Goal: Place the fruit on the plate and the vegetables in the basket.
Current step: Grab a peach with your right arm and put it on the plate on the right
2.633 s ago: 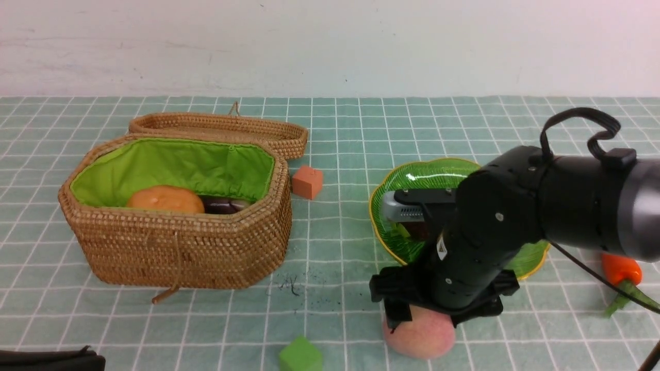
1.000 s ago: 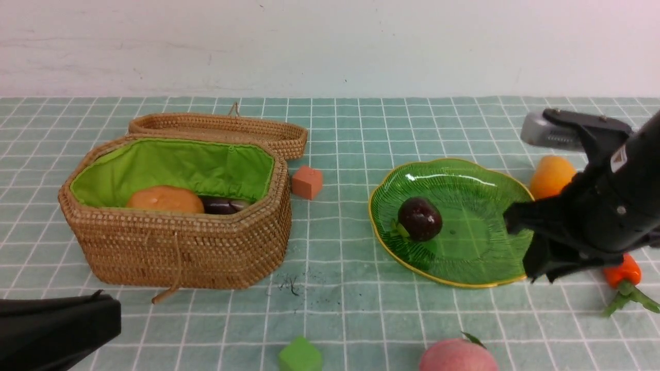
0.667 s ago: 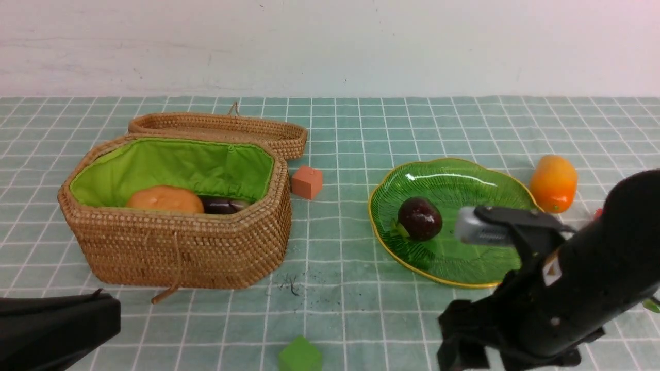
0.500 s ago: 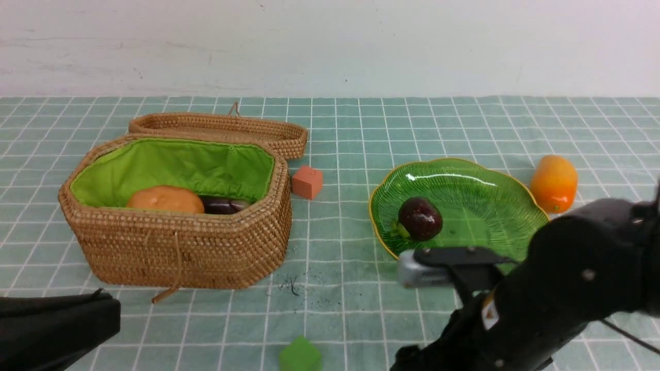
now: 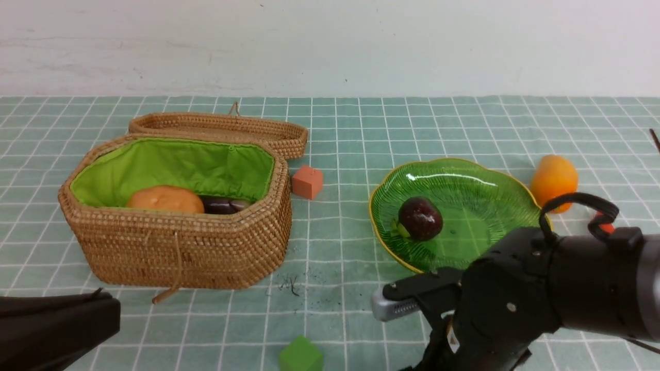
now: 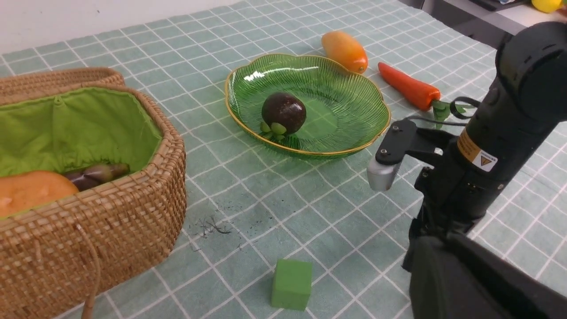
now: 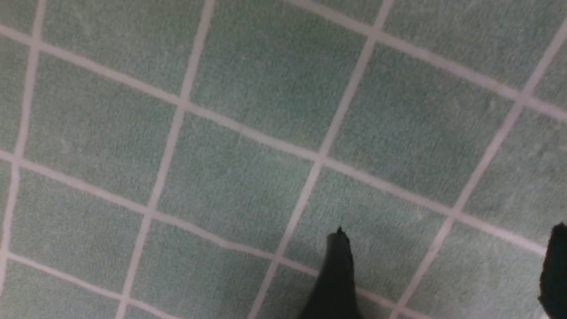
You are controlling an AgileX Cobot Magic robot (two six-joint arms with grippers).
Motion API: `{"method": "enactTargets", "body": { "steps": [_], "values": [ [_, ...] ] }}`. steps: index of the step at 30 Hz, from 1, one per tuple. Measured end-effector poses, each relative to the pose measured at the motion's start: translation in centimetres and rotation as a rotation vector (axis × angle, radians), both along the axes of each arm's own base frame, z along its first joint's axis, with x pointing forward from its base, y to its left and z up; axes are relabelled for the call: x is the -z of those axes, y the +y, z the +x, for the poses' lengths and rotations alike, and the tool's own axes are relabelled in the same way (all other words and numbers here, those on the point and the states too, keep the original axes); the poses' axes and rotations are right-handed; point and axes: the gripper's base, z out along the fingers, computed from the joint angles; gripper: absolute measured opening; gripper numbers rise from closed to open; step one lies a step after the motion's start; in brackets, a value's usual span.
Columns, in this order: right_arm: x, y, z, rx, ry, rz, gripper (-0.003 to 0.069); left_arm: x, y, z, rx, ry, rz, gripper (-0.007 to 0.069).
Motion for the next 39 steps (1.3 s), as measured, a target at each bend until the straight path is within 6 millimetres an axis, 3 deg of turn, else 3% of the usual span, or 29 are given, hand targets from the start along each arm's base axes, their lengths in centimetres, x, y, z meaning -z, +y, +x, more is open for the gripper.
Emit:
{"method": "enactTargets", "body": {
  "steps": [6, 8, 12, 16, 21, 32, 39],
  "values": [
    [-3.2, 0.9, 1.7, -0.021, -0.072, -0.017, 0.0568, -0.1, 0.0, 0.0, 0.000, -0.012, -0.010, -0.0013],
    [-4.5, 0.8, 1.4, -0.030, -0.066, -0.029, 0.0570, -0.1, 0.0, 0.0, 0.000, -0.013, -0.011, -0.0013],
    [-7.3, 0.3, -2.3, -0.134, -0.064, -0.046, 0.0570, -0.2, 0.0, 0.0, 0.002, -0.018, -0.007, -0.0013],
    [-8.1, 0.0, -6.7, -0.325, -0.091, -0.029, 0.0594, -0.2, 0.0, 0.0, 0.012, -0.047, 0.014, -0.0013],
    [-7.2, -0.6, -8.3, -0.400, -0.110, -0.016, 0.0639, -0.4, -0.1, 0.1, 0.020, -0.079, 0.022, -0.0013],
    [-2.2, 1.6, -6.9, -0.403, -0.056, -0.059, 0.0650, -0.4, -0.1, 0.1, 0.020, -0.086, 0.019, -0.0013],
    [-1.7, 1.8, -6.7, -0.414, -0.050, -0.077, 0.0631, -0.5, -0.1, 0.1, 0.020, -0.088, 0.016, -0.0013]
  ]
}}
